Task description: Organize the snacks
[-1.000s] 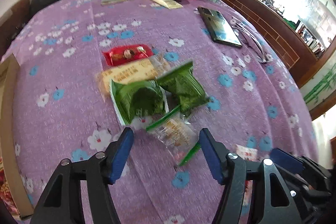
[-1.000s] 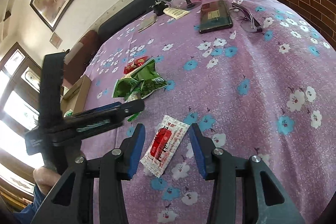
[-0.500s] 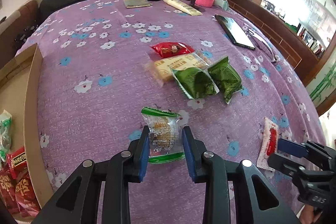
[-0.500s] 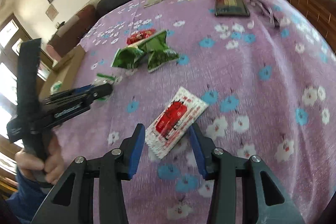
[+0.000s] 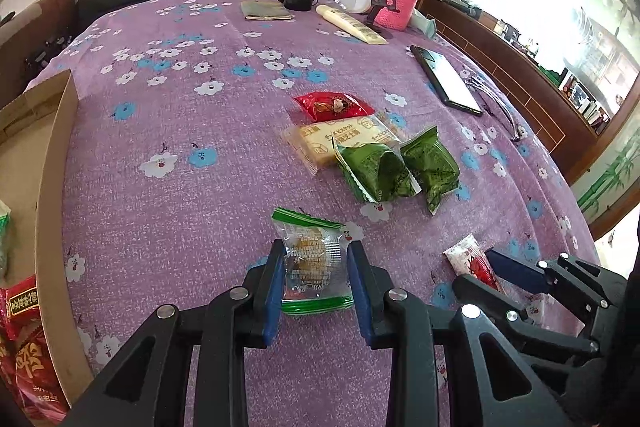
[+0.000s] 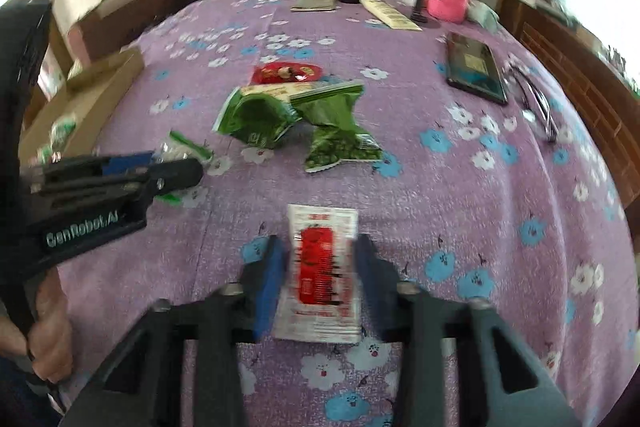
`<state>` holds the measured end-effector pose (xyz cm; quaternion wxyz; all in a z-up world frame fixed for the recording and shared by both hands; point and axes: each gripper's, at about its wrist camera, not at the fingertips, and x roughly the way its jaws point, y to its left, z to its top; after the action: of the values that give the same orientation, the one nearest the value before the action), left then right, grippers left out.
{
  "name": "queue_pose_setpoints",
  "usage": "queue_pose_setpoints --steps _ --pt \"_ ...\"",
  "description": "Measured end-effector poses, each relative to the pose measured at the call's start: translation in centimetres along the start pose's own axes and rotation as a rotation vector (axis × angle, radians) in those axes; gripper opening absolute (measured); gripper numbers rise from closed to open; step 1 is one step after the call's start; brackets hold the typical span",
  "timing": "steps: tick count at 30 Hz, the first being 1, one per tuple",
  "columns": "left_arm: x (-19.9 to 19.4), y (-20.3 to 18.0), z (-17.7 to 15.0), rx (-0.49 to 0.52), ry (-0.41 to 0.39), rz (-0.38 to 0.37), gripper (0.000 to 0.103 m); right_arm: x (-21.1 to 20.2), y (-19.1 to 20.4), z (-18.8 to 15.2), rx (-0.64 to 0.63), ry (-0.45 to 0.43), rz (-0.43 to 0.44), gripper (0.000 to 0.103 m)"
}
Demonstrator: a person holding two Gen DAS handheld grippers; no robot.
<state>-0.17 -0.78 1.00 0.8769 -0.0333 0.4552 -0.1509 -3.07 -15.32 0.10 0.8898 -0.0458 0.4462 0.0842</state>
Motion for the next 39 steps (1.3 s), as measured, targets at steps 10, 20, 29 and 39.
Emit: queue_pose_setpoints --steps 10,20,29,39 --pt "-0.3 0.9 0.1 -0.043 -0.011 -0.012 0.031 -1.6 -1.6 0.6 0.107 -0.083 0.071 0.026" --pt "-2.0 2.0 0.5 -0.086 -0.109 0.042 0.031 -4.1 1.4 7.4 0.071 -0.202 0.124 0.026" --pt "-3.1 3.5 0.9 -0.135 -0.194 0.139 0.031 0.6 3.0 8.7 0.086 -0.228 0.198 0.026" --pt "-2.5 3.5 1.1 -0.128 -0.182 0.166 0.031 1.6 3.0 7.7 0.071 -0.203 0.230 0.026"
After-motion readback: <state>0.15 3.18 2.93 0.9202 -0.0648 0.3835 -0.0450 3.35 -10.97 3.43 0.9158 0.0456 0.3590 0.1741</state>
